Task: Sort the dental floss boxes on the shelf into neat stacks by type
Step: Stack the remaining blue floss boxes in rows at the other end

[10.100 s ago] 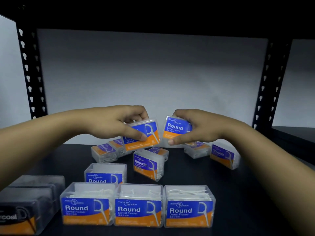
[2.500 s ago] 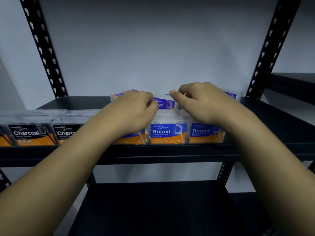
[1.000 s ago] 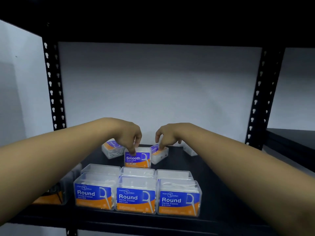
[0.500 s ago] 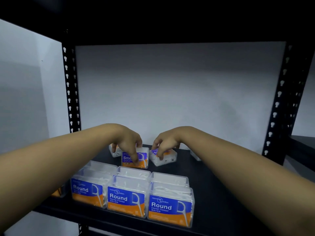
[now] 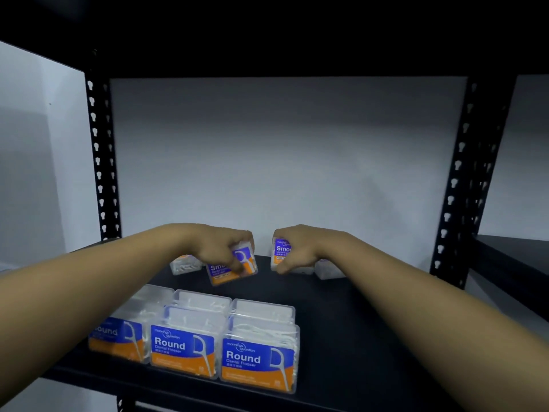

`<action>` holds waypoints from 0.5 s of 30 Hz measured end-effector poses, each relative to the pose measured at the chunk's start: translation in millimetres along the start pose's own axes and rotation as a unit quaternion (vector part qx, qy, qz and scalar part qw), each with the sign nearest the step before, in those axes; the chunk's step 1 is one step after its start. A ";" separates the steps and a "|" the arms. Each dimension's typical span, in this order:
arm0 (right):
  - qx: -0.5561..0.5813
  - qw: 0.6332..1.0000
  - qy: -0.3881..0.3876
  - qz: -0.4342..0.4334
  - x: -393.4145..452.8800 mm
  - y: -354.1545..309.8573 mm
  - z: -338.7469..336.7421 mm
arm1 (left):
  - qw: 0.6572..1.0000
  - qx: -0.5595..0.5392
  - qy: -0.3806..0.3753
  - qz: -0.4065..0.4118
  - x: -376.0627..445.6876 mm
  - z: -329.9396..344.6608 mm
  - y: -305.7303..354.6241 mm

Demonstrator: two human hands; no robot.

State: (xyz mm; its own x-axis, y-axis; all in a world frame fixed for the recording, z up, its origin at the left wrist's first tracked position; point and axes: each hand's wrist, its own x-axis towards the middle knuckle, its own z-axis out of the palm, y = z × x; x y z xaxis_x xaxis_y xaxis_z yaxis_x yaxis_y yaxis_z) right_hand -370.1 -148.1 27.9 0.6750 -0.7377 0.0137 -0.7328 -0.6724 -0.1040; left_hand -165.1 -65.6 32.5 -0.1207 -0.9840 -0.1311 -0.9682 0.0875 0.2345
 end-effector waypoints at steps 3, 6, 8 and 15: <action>0.000 1.000 0.008 0.006 -22.1 9.8 -13.0 | 0.999 -0.020 0.016 0.035 -1.7 -6.7 15.9; 0.008 0.999 0.027 0.019 -47.3 17.1 -26.2 | 0.997 -0.025 0.027 0.066 -3.9 -15.4 31.1; 0.029 0.999 0.027 0.023 -65.2 21.4 -35.1 | 0.996 -0.034 0.025 0.076 -5.8 -20.2 40.4; 0.063 0.996 -0.022 0.066 -127.5 34.4 -56.7 | 0.989 -0.008 0.047 0.139 -17.6 -25.0 81.5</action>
State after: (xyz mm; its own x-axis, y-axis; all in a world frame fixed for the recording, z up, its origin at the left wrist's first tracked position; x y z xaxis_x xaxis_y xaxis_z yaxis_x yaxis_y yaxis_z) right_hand -486.2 -80.5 78.9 0.5795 -0.8133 -0.0524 -0.8001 -0.5556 -0.2262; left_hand -236.4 -45.0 78.1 -0.3603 -0.9323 0.0314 -0.8967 0.3554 0.2640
